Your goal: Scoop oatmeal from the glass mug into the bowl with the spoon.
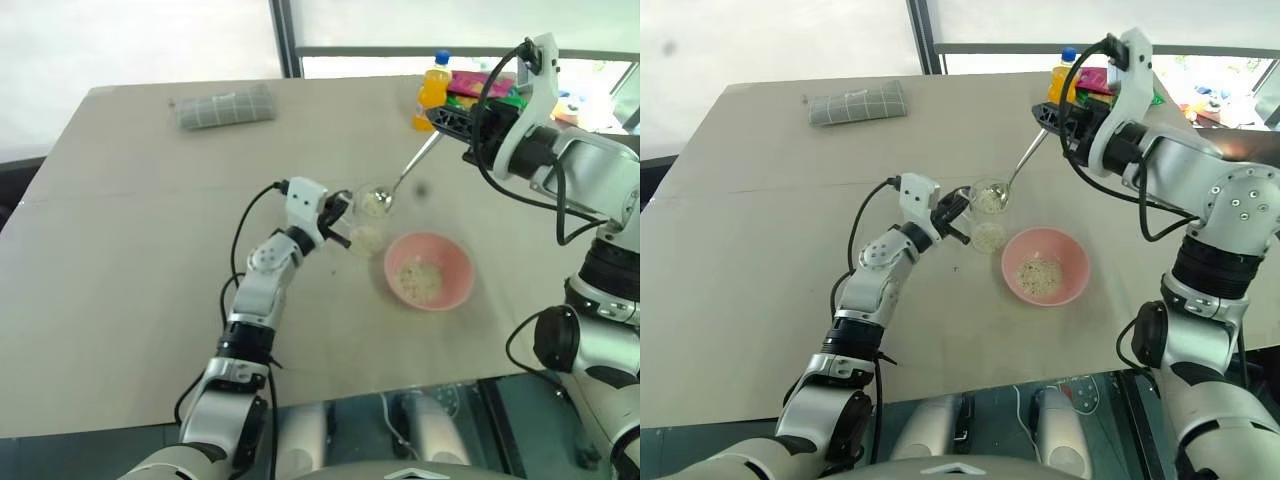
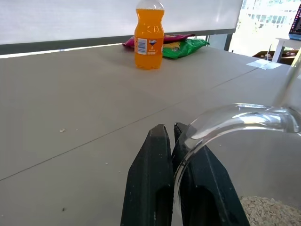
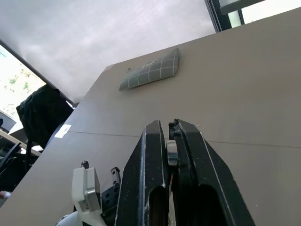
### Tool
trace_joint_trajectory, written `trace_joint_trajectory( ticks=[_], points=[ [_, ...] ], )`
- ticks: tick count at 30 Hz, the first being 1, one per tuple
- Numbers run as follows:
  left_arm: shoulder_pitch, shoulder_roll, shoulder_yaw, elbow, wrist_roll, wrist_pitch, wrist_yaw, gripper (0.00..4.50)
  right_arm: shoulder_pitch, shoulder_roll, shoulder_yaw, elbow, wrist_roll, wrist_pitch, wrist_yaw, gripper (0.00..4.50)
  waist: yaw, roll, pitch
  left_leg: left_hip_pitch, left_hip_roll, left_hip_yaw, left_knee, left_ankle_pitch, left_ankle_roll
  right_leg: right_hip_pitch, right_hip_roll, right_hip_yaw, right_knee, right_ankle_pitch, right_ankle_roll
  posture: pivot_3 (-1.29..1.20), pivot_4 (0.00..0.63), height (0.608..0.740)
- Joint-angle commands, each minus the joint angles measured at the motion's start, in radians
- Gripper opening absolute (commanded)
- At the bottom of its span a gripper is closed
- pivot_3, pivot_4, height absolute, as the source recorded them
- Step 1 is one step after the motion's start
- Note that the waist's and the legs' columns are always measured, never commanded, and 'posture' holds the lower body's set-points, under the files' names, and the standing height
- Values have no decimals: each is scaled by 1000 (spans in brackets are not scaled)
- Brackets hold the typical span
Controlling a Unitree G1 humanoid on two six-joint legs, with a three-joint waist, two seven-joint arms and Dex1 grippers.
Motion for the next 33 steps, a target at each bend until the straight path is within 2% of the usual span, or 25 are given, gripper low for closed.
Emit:
trace_joint_trajectory(
  ticks=[1,9,21,25,33],
  points=[
    [-18,-13,-1,-1,-5,-14,1,29,1,-12,-37,-10,76,-39,-44,0,0,0,0,0,0,0,0,0,0,0,0,0,0,0,0,0,150,740],
    [-9,-47,22,-7,-49,2,-11,29,132,-8,-90,18,294,-172,-206,0,0,0,0,0,0,0,0,0,0,0,0,0,0,0,0,0,150,740],
    [-20,-55,28,9,-53,10,-21,29,315,-3,-65,-29,550,-434,-391,0,-1,0,0,0,0,0,0,0,0,0,0,0,0,0,0,0,150,740],
    [-27,-58,27,19,-49,3,-23,29,357,0,-37,-64,608,-505,-426,0,-1,0,0,0,0,0,0,0,0,0,0,1,0,0,0,0,150,740],
    [-33,-67,19,26,-43,-6,-28,29,396,6,17,-93,620,-580,-412,0,-1,0,0,0,0,0,0,0,0,0,0,2,0,0,0,0,150,740]
  ],
)
